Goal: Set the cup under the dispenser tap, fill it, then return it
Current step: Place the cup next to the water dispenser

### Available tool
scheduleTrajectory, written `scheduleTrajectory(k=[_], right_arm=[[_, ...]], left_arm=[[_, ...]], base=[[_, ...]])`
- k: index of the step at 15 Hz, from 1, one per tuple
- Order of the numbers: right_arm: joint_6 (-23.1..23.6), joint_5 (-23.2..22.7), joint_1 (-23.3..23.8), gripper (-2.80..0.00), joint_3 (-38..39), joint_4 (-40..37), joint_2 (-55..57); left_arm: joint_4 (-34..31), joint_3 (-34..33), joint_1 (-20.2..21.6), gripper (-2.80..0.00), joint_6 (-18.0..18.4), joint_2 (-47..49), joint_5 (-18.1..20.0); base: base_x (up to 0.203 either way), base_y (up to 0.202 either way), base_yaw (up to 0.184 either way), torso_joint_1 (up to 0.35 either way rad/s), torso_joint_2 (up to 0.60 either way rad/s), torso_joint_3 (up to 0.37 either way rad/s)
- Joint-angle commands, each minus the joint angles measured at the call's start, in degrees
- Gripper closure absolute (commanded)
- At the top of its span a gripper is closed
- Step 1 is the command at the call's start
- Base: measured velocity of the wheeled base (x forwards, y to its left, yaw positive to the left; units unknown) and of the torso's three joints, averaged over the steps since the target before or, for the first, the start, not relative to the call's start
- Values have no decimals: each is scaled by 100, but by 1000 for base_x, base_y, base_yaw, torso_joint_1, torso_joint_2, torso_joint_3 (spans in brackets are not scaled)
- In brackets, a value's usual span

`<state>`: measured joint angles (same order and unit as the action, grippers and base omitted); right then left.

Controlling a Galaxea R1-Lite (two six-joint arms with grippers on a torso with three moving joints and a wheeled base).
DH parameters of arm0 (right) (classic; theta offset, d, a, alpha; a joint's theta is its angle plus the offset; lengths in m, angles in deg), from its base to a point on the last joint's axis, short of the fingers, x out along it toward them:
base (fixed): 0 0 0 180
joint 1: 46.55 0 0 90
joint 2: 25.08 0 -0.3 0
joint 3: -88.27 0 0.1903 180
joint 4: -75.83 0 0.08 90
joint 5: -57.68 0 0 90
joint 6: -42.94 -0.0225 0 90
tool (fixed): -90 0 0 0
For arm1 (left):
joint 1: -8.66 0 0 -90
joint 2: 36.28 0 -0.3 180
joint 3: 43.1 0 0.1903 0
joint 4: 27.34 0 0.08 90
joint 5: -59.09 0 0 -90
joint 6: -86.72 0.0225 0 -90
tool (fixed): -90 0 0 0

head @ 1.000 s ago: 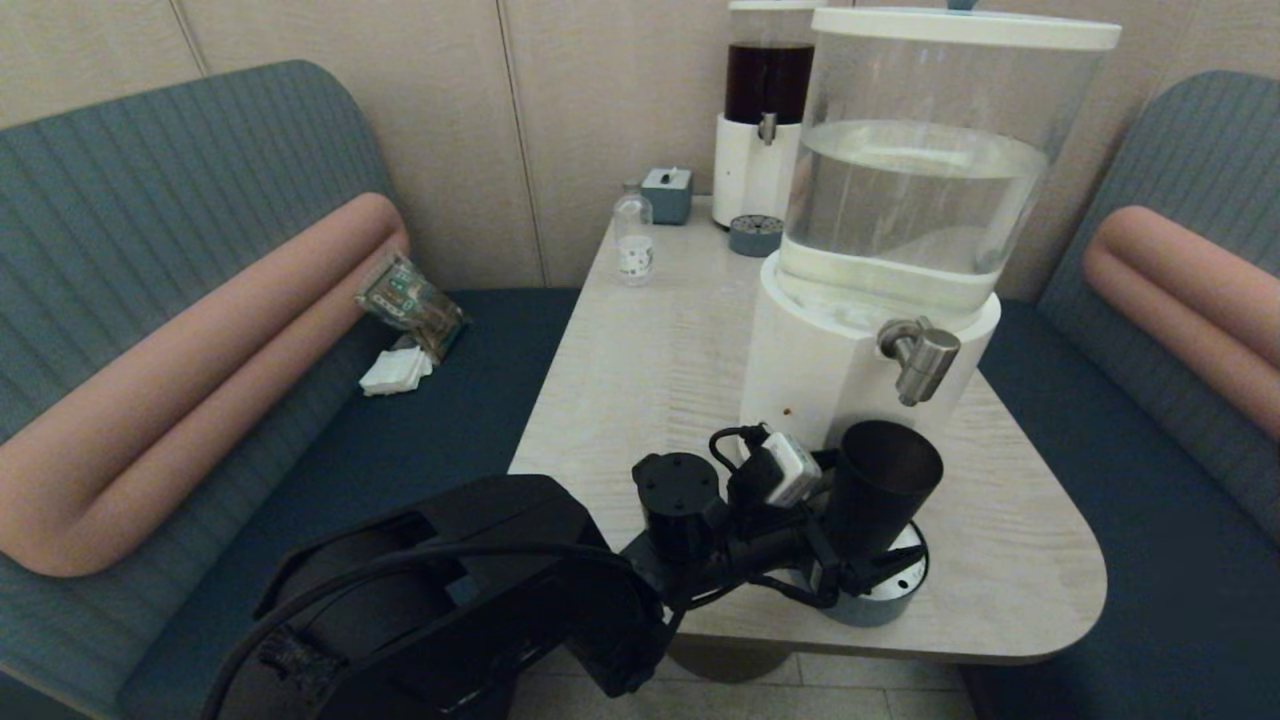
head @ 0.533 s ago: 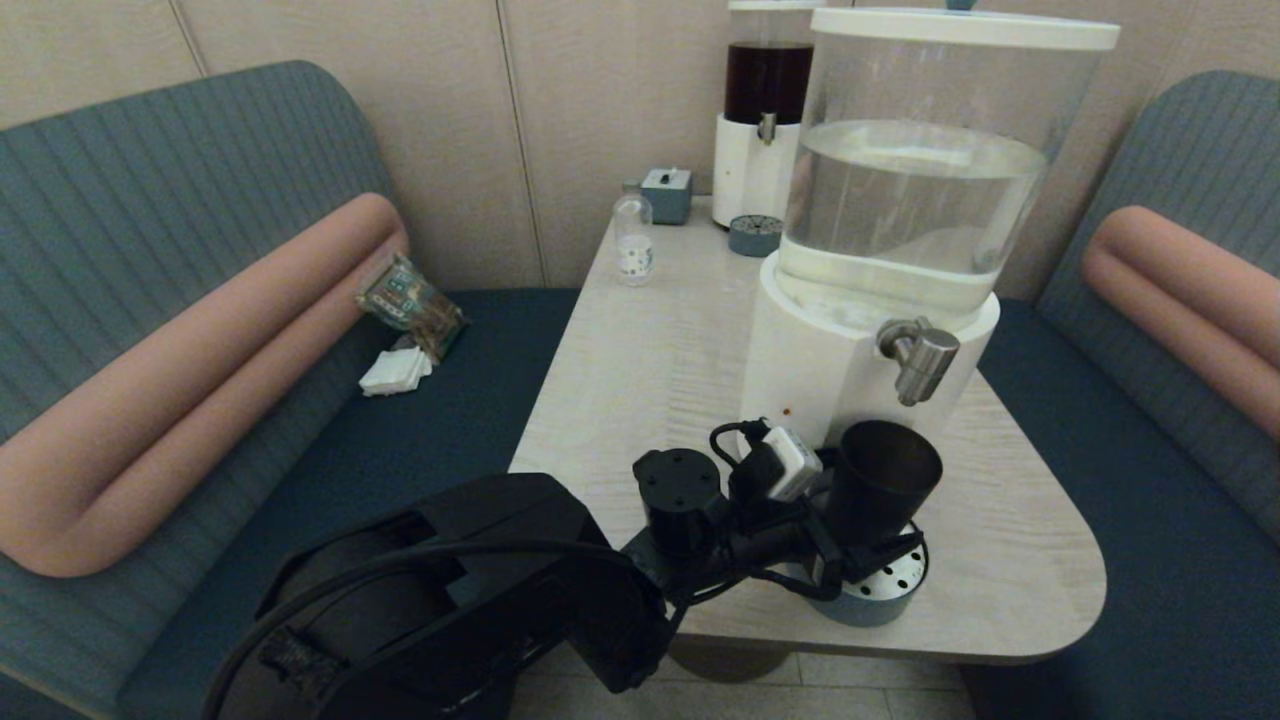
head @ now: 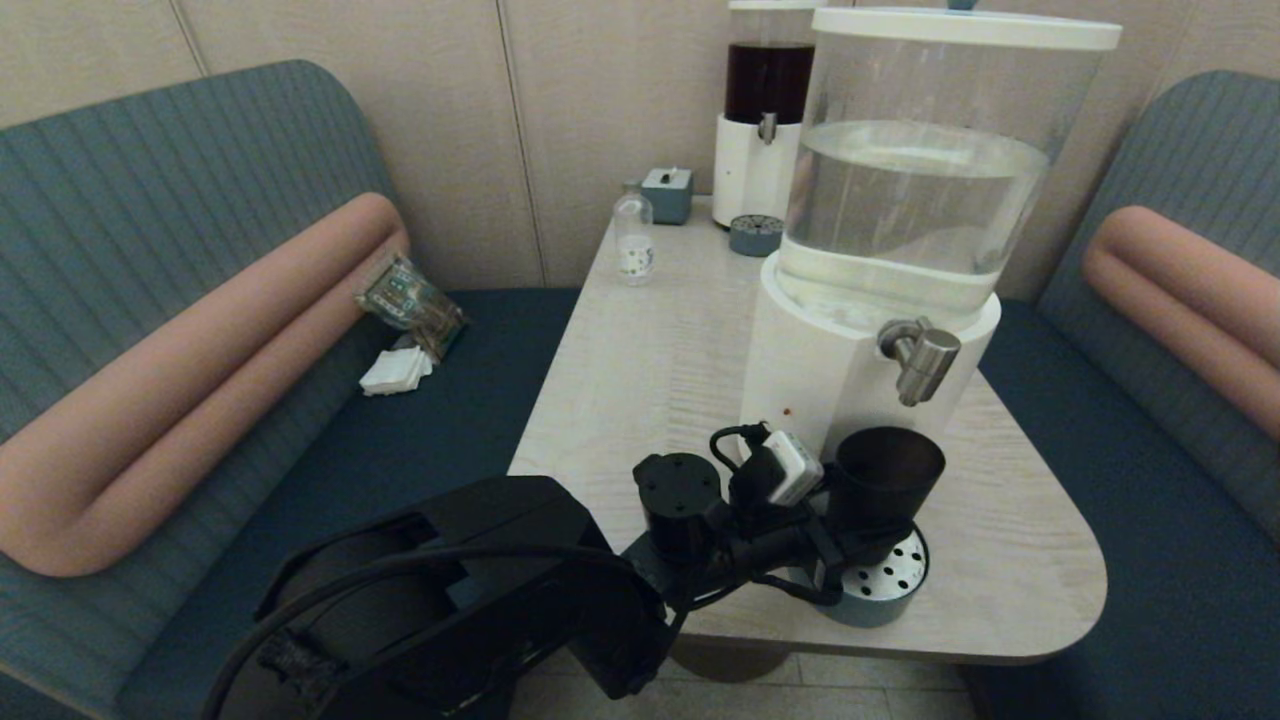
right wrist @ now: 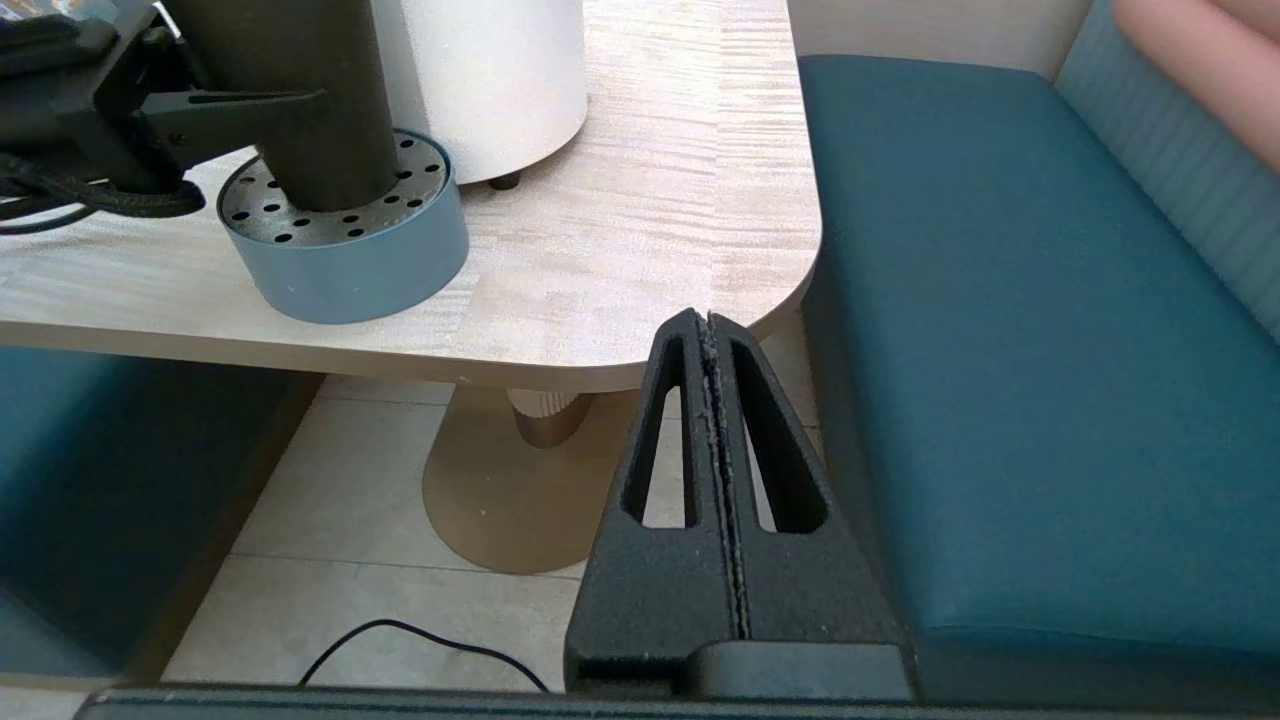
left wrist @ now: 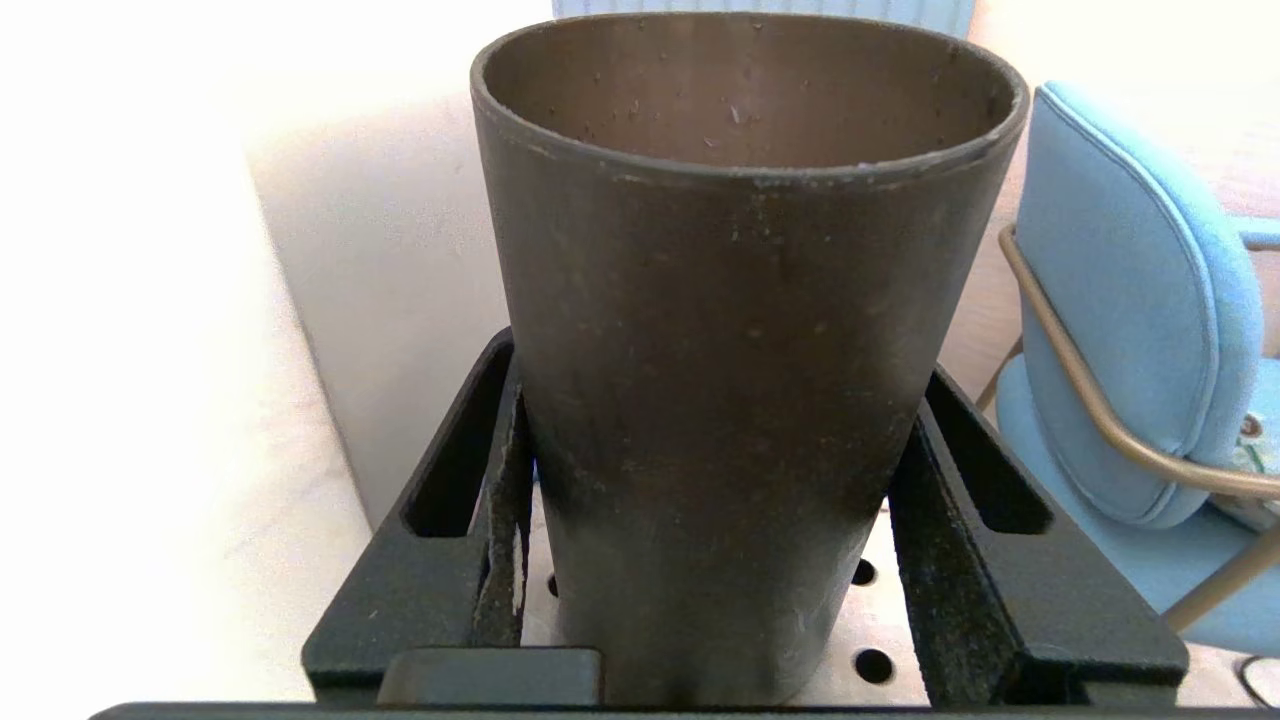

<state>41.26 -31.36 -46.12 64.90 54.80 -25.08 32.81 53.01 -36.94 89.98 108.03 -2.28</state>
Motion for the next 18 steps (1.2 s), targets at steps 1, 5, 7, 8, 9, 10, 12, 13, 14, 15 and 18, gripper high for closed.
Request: scheduleTrajectory(k=[1, 5, 7, 8, 9, 10, 12, 13, 14, 15, 18], right_arm=[[-3, 0, 0, 0, 83, 3, 9], [-5, 0, 0, 0, 88, 3, 9], [-3, 0, 0, 0, 83, 3, 9], [0, 0, 0, 0, 79, 3, 9], [1, 0, 0, 0, 88, 3, 9], [-2, 0, 0, 0, 82, 3, 9], [-8, 0, 0, 0, 79, 3, 9], [1, 0, 0, 0, 79, 3, 9], [1, 0, 0, 0, 80, 3, 9], [1, 0, 0, 0, 81, 3, 9], [1, 0, 0, 0, 83, 3, 0]], left_arm=[[32, -113, -24, 0, -8, -93, -14], [50, -860, -37, 0, -21, -559, -65], [153, -1368, -27, 0, -21, -906, -69], [264, -1600, -3, 0, -25, -1047, -74], [353, -1847, 31, 0, -25, -1199, -76], [387, -2112, 78, 0, -21, -1408, -77], [410, -2587, 181, 0, -11, -1799, -84], [414, -2673, 234, 0, -10, -1871, -84], [414, -2807, 320, 0, -10, -2066, -82], [414, -3000, 509, 0, -14, -2324, -80], [414, -3321, 1379, 0, -93, -2675, -40]], base=[[0, 0, 0, 0, 0, 0], [0, 0, 0, 0, 0, 0], [0, 0, 0, 0, 0, 0], [0, 0, 0, 0, 0, 0], [0, 0, 0, 0, 0, 0], [0, 0, 0, 0, 0, 0], [0, 0, 0, 0, 0, 0], [0, 0, 0, 0, 0, 0], [0, 0, 0, 0, 0, 0], [0, 0, 0, 0, 0, 0], [0, 0, 0, 0, 0, 0]])
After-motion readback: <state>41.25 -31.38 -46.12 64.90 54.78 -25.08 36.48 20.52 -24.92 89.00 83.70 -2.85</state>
